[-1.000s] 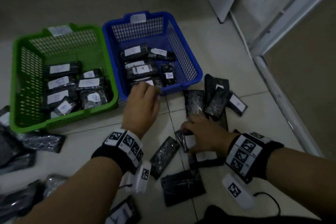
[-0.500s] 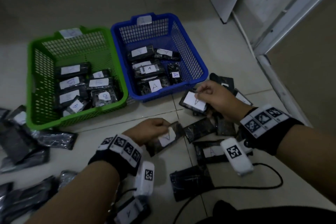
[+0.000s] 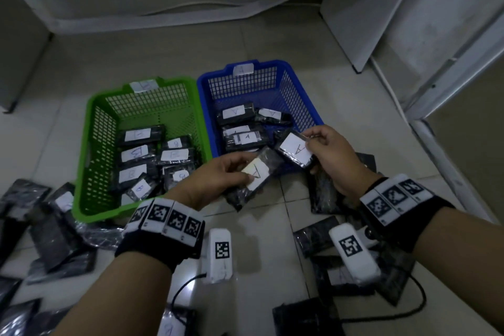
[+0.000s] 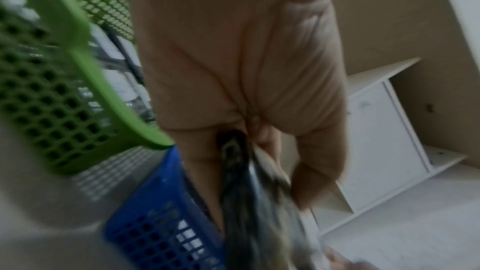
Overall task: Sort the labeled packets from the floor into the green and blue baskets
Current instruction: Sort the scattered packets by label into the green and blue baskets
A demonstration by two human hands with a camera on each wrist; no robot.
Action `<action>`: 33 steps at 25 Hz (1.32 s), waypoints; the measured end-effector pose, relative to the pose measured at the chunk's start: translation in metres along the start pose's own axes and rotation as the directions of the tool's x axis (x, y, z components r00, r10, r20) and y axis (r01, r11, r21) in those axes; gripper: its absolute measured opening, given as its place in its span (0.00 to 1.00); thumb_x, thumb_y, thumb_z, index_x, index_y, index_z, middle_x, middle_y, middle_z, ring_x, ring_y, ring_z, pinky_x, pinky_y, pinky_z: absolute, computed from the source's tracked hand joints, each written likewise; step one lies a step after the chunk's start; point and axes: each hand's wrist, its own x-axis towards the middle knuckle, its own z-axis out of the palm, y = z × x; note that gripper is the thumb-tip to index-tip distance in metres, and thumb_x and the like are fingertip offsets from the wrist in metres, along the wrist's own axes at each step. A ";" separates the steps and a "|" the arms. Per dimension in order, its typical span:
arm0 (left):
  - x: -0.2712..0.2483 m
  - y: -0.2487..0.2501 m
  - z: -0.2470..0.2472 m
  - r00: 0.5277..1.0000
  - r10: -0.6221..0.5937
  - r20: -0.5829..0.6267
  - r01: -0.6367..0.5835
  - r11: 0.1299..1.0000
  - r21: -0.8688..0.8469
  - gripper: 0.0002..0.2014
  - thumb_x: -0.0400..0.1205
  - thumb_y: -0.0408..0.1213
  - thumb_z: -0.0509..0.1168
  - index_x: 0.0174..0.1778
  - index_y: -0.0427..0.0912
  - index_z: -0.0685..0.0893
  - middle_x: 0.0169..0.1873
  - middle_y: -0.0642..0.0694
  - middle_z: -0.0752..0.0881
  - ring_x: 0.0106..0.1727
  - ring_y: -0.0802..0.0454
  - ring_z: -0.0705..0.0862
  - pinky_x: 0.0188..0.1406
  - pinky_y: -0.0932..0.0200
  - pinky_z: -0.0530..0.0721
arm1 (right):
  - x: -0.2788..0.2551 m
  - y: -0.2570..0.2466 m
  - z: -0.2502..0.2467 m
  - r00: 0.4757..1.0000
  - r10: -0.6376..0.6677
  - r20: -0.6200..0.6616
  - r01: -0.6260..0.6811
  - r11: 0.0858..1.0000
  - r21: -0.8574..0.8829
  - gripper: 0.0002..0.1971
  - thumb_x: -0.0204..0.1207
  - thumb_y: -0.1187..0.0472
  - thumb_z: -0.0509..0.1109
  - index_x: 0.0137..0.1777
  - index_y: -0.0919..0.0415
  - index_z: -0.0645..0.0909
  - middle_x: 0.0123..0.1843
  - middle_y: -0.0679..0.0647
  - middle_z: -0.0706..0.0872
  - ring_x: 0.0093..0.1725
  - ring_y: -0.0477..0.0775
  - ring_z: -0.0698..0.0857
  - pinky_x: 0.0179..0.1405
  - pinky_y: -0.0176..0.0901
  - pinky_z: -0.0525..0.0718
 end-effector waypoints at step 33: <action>0.004 -0.109 0.122 0.841 0.443 0.310 -0.460 0.284 0.841 0.10 0.75 0.43 0.63 0.49 0.45 0.82 0.44 0.47 0.83 0.45 0.49 0.76 0.36 0.52 0.82 | -0.076 0.127 -0.058 0.715 -0.150 0.683 0.674 0.407 -0.617 0.22 0.69 0.69 0.67 0.64 0.60 0.80 0.59 0.57 0.83 0.60 0.59 0.78 0.60 0.54 0.80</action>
